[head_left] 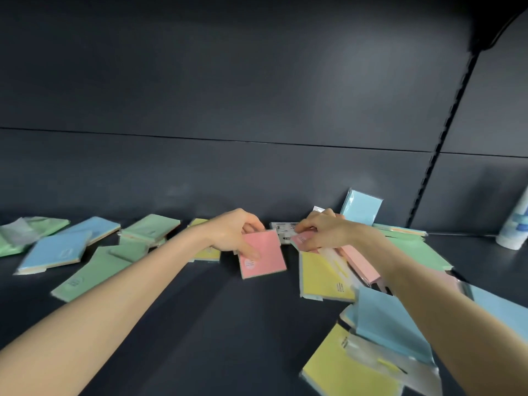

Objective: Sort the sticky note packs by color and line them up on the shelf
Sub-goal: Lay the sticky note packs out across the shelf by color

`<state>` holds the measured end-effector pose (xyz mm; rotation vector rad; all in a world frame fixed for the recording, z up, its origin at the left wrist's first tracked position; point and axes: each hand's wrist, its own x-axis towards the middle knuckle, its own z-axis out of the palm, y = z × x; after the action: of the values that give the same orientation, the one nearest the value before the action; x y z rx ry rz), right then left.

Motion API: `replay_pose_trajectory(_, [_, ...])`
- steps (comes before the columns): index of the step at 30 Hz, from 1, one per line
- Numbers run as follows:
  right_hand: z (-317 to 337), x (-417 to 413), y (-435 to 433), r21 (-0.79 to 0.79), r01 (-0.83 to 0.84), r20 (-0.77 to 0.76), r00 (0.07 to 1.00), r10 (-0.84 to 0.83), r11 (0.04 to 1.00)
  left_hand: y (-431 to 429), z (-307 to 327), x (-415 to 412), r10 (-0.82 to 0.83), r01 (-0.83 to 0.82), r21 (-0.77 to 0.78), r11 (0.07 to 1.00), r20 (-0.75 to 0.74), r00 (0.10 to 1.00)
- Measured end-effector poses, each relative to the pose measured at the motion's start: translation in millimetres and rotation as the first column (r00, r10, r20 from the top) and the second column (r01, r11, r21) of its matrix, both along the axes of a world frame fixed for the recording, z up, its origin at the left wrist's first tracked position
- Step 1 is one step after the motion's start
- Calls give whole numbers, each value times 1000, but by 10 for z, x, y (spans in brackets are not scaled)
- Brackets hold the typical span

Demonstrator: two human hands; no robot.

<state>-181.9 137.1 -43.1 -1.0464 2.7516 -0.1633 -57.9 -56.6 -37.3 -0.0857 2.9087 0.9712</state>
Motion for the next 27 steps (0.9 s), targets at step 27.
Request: replay_pose_trajectory(27, [153,355,-463,-701,14,196,965,174,713,-438,24,290,54,-71,-70,995,-218,974])
